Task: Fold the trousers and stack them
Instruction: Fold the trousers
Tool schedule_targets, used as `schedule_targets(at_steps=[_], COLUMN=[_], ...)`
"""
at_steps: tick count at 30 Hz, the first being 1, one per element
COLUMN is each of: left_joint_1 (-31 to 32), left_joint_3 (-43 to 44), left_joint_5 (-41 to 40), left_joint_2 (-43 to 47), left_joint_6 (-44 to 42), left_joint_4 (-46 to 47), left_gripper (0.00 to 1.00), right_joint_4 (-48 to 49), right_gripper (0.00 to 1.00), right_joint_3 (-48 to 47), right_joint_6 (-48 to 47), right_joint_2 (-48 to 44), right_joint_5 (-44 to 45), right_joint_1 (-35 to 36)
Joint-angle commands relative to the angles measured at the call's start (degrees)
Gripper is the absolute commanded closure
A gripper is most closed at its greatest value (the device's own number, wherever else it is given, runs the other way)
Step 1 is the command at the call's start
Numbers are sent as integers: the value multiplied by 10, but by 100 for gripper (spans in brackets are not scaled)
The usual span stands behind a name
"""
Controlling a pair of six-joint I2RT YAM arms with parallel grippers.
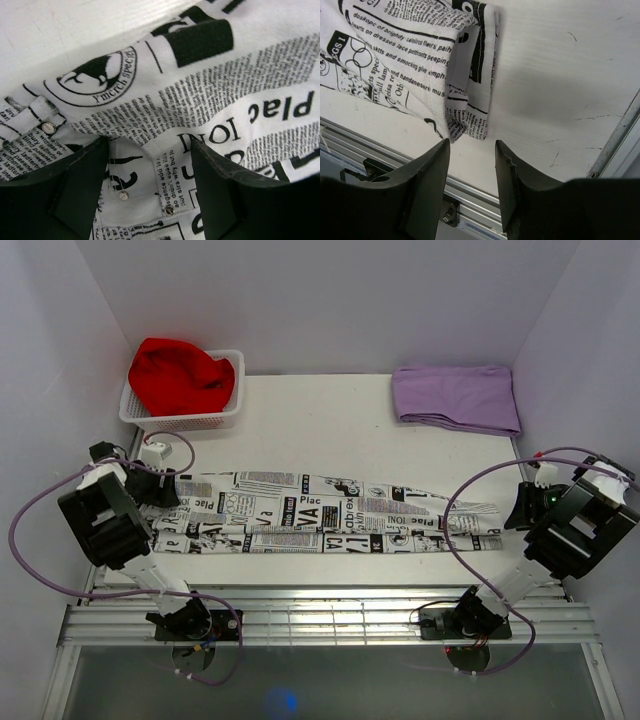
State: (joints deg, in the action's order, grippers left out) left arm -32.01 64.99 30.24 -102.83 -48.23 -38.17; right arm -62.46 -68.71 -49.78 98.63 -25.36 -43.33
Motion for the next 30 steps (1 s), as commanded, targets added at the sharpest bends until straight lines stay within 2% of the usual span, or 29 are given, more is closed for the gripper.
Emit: schedule_targets(at_steps=[1, 2, 4, 5, 7, 8, 9, 10, 11, 13, 15, 18, 26, 30], left_joint_1=[-11, -10, -10, -4, 14, 46, 69, 91, 141, 194, 268, 344, 426, 441], left_joint_3=[-7, -6, -2, -7, -21, -45, -59, -76, -108, -141, -185, -218, -230, -230], left_joint_5=[52, 104, 159, 179, 206, 206, 193, 182, 172, 141, 113, 56, 28, 15], left_joint_2=[61, 80, 143, 165, 209, 250, 270, 287, 318, 342, 356, 346, 291, 260], left_joint_6=[-50, -96, -168, -232, -281, -295, -308, -310, -305, -258, -225, -174, -111, -105], left_joint_4=[-92, -110, -182, -197, -231, -236, -239, -234, -227, -198, -144, -87, 6, 34], left_gripper=[22, 21, 19, 18, 19, 20, 22, 23, 24, 28, 31, 35, 40, 43], right_joint_4=[-18, -23, -28, -30, -32, -32, -32, -34, -35, -36, -36, -36, -33, -32], right_gripper=[52, 53, 58, 67, 77, 87, 91, 92, 92, 92, 92, 92, 92, 92], right_joint_3=[-30, -25, -19, -14, -7, -7, -7, -8, -10, -15, -18, -24, -19, -22], right_joint_6=[0, -1, -8, -9, -13, -11, -9, -9, -7, -4, 1, 6, 14, 15], right_joint_2=[18, 21, 26, 26, 28, 29, 30, 31, 32, 32, 32, 31, 33, 31], right_joint_5=[-15, -15, -24, -26, -35, -38, -43, -47, -50, -56, -56, -54, -52, -50], right_joint_1=[-4, -5, -5, -5, -6, -5, -5, -5, -5, -5, -5, -5, -5, -5])
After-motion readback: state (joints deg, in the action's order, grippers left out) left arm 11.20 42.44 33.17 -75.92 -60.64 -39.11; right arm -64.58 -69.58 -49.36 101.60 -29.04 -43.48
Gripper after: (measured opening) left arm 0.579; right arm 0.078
